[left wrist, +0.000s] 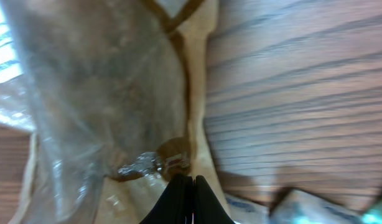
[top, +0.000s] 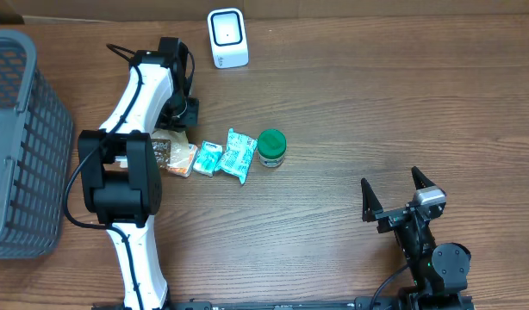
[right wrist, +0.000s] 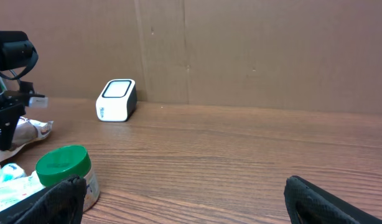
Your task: Scan the item barcode
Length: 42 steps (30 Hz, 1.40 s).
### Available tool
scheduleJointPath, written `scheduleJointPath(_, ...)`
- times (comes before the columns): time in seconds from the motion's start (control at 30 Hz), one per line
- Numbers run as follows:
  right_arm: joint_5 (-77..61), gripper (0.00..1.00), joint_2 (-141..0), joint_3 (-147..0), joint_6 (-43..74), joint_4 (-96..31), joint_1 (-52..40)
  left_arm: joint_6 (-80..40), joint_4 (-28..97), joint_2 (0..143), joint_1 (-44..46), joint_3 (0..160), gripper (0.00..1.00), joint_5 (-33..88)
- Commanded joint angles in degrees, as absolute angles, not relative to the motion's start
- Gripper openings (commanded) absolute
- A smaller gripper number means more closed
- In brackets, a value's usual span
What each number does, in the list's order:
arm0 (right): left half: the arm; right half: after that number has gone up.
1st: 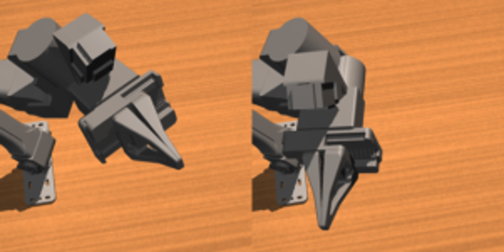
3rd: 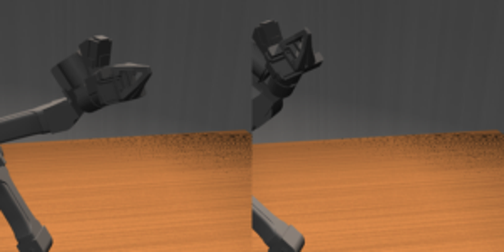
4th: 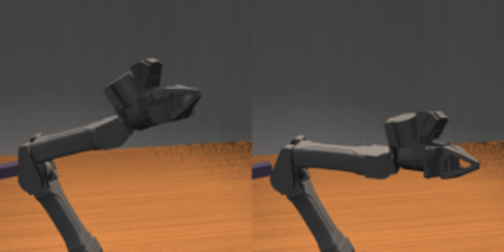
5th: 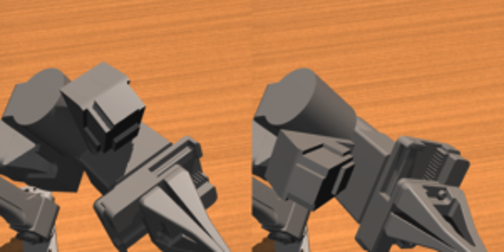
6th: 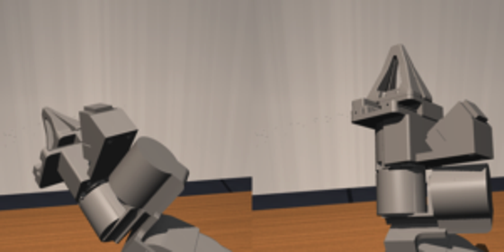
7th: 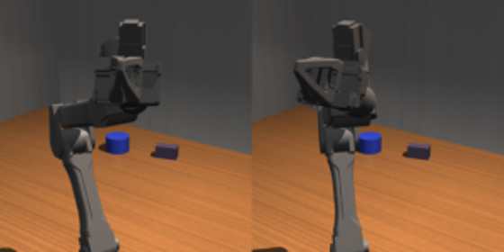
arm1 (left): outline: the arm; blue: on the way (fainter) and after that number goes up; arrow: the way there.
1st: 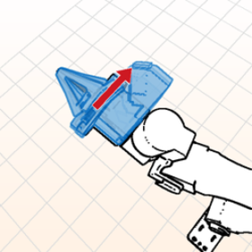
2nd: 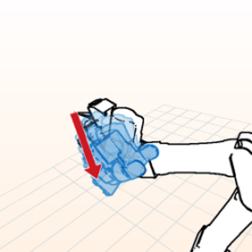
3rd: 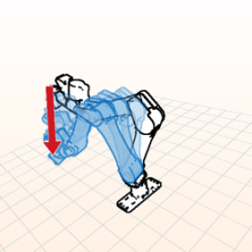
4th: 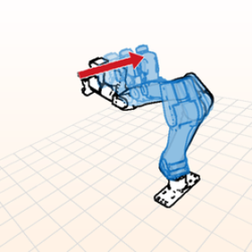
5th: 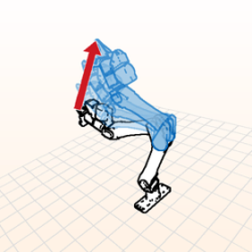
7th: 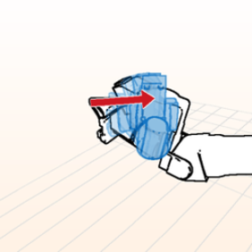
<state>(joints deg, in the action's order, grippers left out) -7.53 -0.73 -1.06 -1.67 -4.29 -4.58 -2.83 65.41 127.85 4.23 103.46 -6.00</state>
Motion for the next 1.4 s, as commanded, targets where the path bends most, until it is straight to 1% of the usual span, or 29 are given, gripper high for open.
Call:
scheduleJointPath(0.0, -7.77, 1.0, -0.16, -0.45, -1.48, -4.01, -4.47, -1.74, 66.3, 128.14, 3.25, 103.33, 0.04, -10.94)
scheduleJointPath(0.33, -7.77, 1.0, -0.16, -0.45, -1.48, -4.01, -4.47, -1.65, 71.53, 128.14, 3.03, 103.33, 0.04, -16.99)
scheduleJointPath(0.57, -7.77, 1.0, -0.16, -0.45, -1.48, -4.01, -4.47, -1.72, 74.26, 128.14, 3.03, 103.31, 0.04, -16.53)
scheduleJointPath(0.77, -7.77, 1.0, -0.16, -0.45, -1.48, -4.01, -4.47, -1.72, 74.48, 128.14, 3.05, 103.31, 0.04, -11.73)
scheduleJointPath(0.87, -7.75, 1.0, -0.16, -0.45, -1.48, -4.01, -4.47, -2.57, 74.61, 127.72, 3.03, 103.92, 0.05, -11.25)
scheduleJointPath(1.03, -7.77, 1.0, -0.16, -0.45, -1.48, -4.01, -4.47, -2.98, 74.37, 121.97, 3.01, 106.96, 0.04, -4.69)
scheduleJointPath(1.2, -7.77, 1.0, -0.16, -0.45, -1.48, -4.01, -4.47, -3.01, 74.65, 111.46, 3.01, 108.88, 0.05, 0.64)
scheduleJointPath(1.37, -7.77, 1.0, -0.16, -0.45, -1.48, -4.01, -4.47, -2.98, 79.81, 105.91, 3.38, 108.16, 0.05, 3.25)
